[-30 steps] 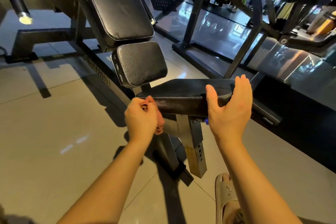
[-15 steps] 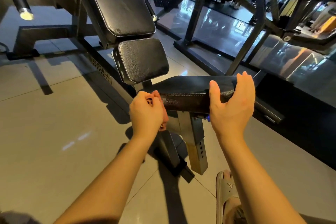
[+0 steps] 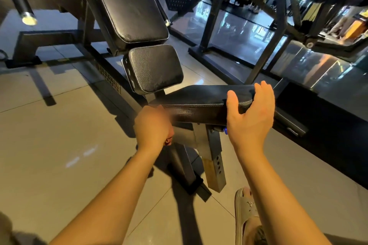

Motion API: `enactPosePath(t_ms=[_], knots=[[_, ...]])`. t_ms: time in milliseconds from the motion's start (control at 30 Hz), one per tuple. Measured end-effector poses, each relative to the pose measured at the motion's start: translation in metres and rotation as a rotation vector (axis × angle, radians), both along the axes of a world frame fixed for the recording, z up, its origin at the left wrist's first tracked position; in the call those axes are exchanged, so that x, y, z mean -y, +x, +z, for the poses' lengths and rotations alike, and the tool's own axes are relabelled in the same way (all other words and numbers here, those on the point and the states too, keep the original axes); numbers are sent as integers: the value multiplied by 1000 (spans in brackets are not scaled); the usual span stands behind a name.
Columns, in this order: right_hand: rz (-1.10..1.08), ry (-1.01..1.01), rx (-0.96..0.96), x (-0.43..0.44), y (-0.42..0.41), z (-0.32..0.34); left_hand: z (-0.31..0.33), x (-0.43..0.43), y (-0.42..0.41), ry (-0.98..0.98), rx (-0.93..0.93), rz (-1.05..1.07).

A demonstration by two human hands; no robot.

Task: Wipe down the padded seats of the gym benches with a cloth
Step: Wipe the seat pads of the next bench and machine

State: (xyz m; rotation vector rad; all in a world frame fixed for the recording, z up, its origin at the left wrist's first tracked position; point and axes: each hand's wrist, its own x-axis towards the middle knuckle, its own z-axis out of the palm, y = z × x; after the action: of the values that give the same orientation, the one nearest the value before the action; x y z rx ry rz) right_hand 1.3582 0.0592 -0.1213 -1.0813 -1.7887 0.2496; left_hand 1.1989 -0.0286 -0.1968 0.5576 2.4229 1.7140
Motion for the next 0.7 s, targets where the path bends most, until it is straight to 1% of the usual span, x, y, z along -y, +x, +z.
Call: enactPosePath(t_ms=[33,100,200,267,333,400,467,533,600,700], knots=[[-6,-2,2,1,0,1,1,2,0,-8,11,3],[-8,-5,-9,2,-1,2,12,9,17,74,-3,-32],[-17,17,-29,0,-2,0,27,10,67,229,-122,-210],[-14,29,-32,-1,-3,-1,27,8,78,222,-208,-281],[-6,30,-30,-2,-3,-3,19,4,62,184,-205,-235],[-5,32,-31,-2,-2,-3,7,1,32,121,-108,-115],[-5,37,-30,-3,-2,-3,-3,0,2,10,5,-11],[-15,42,-29,-4,-2,-3,-4,1,-7,-54,56,34],[-5,37,-42,-3,-2,-2,7,4,11,19,32,13],[-5,37,-53,-3,-3,-2,27,5,60,190,-93,-167]])
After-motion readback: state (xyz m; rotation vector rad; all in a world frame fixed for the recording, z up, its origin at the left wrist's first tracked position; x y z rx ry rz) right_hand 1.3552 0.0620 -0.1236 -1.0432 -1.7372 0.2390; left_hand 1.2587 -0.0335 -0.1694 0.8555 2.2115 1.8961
